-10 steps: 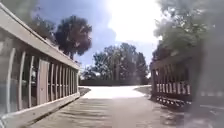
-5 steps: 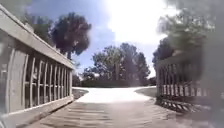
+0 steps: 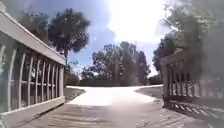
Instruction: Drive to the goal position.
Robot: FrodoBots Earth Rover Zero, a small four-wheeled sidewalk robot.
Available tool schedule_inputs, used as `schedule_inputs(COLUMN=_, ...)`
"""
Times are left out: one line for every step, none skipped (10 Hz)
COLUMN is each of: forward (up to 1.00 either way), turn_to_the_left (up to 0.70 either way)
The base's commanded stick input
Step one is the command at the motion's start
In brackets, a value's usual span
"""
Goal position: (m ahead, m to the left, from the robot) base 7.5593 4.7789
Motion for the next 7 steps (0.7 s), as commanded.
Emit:
schedule_inputs(forward=0.85, turn_to_the_left=0.0)
schedule_inputs(forward=0.85, turn_to_the_left=0.0)
schedule_inputs(forward=0.85, turn_to_the_left=0.0)
schedule_inputs(forward=0.85, turn_to_the_left=0.0)
schedule_inputs(forward=0.85, turn_to_the_left=0.0)
schedule_inputs(forward=0.85, turn_to_the_left=0.0)
schedule_inputs(forward=0.85, turn_to_the_left=0.0)
